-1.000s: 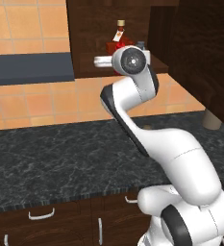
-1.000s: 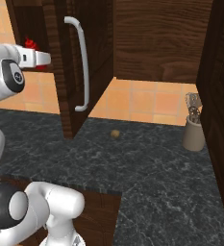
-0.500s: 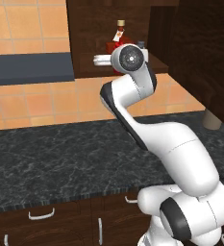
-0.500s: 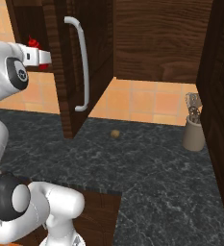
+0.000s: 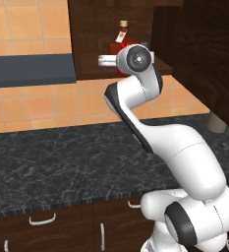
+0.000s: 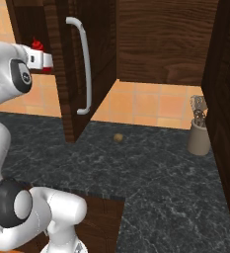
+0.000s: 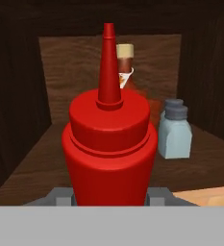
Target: Put the shaker and condiment bottle from the counter next to their counterparts in the cabinet.
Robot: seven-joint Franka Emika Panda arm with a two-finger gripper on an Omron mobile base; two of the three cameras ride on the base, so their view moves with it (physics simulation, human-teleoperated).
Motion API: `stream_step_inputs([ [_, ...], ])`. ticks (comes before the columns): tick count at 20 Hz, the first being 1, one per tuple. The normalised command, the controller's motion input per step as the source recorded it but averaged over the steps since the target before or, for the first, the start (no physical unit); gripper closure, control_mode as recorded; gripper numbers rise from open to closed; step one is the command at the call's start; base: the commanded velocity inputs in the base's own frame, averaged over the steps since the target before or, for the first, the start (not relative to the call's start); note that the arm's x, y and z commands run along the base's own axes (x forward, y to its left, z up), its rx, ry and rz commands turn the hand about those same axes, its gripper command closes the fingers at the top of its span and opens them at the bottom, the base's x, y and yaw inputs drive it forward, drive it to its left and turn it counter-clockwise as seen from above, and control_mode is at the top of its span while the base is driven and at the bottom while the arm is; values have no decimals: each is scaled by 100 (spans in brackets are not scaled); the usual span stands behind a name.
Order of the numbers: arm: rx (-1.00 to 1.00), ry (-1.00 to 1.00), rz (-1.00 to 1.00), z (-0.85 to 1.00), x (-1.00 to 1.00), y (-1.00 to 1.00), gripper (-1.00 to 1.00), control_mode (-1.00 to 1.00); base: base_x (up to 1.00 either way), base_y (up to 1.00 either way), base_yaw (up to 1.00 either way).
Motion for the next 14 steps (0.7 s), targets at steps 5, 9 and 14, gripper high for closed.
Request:
stream_step_inputs([
  [5,0,1,8,-16,14,-2,100,-100,0,0,0],
  [9,0,5,4,0,37,-5,100,-100,0,0,0],
  [14,0,5,1,-5,32,0,100,-100,0,0,0],
])
